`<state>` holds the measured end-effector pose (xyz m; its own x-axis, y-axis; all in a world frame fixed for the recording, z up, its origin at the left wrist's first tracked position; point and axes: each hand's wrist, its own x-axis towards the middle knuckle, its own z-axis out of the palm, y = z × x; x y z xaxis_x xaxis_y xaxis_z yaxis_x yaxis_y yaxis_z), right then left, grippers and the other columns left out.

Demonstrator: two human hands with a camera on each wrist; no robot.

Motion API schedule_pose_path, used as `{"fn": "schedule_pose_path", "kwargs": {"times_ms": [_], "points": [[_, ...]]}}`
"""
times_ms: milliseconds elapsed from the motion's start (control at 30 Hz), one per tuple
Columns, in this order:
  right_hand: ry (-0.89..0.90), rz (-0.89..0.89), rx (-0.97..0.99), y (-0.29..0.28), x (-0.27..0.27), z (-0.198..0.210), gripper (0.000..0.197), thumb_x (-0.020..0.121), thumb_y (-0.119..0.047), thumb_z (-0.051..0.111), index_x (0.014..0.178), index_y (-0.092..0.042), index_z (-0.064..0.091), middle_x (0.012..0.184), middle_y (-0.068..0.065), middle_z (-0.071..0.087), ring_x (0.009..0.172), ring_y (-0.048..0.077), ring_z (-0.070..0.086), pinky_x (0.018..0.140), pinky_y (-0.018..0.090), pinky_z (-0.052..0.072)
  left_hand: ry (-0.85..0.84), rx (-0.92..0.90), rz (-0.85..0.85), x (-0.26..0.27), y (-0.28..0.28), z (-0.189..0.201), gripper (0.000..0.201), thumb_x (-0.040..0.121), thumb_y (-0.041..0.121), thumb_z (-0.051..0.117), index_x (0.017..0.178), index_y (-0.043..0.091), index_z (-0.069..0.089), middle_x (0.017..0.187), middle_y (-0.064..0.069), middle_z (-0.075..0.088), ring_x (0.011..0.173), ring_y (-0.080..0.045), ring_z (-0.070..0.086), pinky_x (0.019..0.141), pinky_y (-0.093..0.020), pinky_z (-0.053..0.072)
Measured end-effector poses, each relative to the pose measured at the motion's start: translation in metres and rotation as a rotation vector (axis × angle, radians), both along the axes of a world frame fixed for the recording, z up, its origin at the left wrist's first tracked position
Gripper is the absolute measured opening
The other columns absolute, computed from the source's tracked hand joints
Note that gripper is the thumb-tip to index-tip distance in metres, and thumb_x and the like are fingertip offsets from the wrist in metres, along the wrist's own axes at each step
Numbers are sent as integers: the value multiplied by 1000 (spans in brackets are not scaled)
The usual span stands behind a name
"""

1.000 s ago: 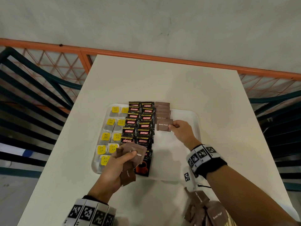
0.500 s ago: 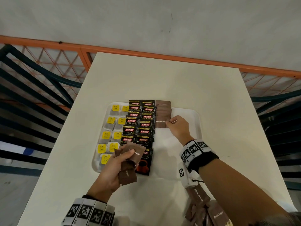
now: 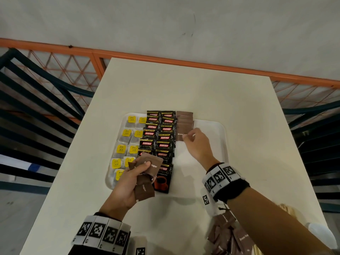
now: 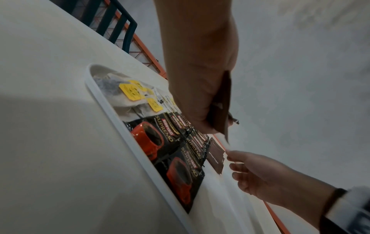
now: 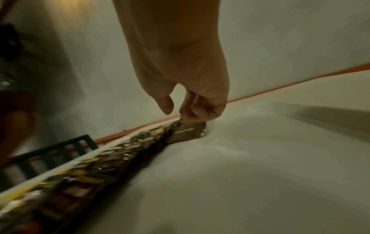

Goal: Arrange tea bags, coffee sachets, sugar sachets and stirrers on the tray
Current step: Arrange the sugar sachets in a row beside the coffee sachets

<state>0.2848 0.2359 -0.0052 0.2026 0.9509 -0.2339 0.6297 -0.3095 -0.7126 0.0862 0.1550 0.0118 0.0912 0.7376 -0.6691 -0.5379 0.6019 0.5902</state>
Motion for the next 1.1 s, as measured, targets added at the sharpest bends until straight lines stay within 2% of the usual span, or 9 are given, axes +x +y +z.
{"fn": "schedule_pose_path", "kwargs": {"times_ms": [100, 233, 367, 433, 567, 667, 800, 1000, 1100], "points": [[31, 185, -96, -30, -21, 19, 39, 97, -40, 36, 92, -9, 59, 75, -4, 55, 70, 11, 52, 60, 18, 37, 4, 3, 24, 0, 1, 2, 13, 86, 8, 57, 98, 12, 60, 63, -4, 67, 49, -14, 63, 46, -22, 51], [339, 341, -367, -72, -48, 29, 59, 95, -54, 20, 74, -16, 60, 66, -2, 61, 55, 8, 55, 57, 19, 41, 34, 51, 50, 0, 0, 4, 35, 86, 13, 58, 120, 6, 55, 77, -8, 65, 55, -16, 63, 46, -25, 51], [575, 514, -427, -98, -64, 26, 32, 95, -43, 42, 82, -17, 56, 70, -3, 62, 56, 8, 56, 51, 16, 43, 4, 60, 39, -1, -2, 7, 45, 85, 16, 58, 127, 2, 49, 113, -27, 61, 81, -32, 65, 56, -38, 57], [641, 491, -409, -102, -67, 27, 15, 93, -27, 52, 82, -18, 55, 70, -3, 60, 56, 5, 55, 51, 14, 43, -8, 74, 43, -2, -4, 8, 41, 85, 15, 57, 122, 1, 50, 109, -26, 64, 81, -34, 66, 54, -38, 57], [737, 360, -375, -101, -65, 26, 11, 90, -16, 59, 80, -16, 53, 72, 2, 61, 58, 8, 58, 55, 15, 48, 12, 149, 77, -5, -7, 8, 14, 90, 12, 50, 101, 8, 59, 71, -8, 71, 62, -21, 69, 50, -32, 56], [817, 267, -359, -100, -61, 25, 7, 89, -10, 58, 86, -12, 52, 78, 8, 63, 62, 14, 62, 58, 19, 53, 32, 183, 58, -8, -7, 7, 12, 91, 14, 49, 95, 11, 60, 72, -7, 69, 62, -20, 68, 51, -31, 55], [859, 161, -323, -95, -49, 26, 6, 89, -5, 57, 93, -10, 57, 83, 7, 66, 62, 13, 65, 58, 20, 55, 28, 178, 127, -9, -6, 1, 27, 90, 9, 50, 116, 6, 55, 84, -7, 70, 76, -16, 69, 62, -25, 57], [817, 109, -260, -77, -19, 22, 16, 89, 0, 55, 100, -8, 62, 97, 8, 65, 80, 17, 65, 68, 19, 56, -11, 151, 173, -13, -7, -2, 30, 90, 5, 49, 120, 9, 54, 78, -1, 74, 71, -10, 70, 58, -21, 56], [780, 5, -183, -62, -2, 16, 14, 87, 2, 56, 98, -4, 62, 95, 12, 64, 79, 16, 63, 65, 17, 55, -20, 129, 183, -13, -6, -3, 30, 90, 6, 50, 119, 12, 53, 76, -1, 73, 70, -12, 70, 56, -21, 56]]}}
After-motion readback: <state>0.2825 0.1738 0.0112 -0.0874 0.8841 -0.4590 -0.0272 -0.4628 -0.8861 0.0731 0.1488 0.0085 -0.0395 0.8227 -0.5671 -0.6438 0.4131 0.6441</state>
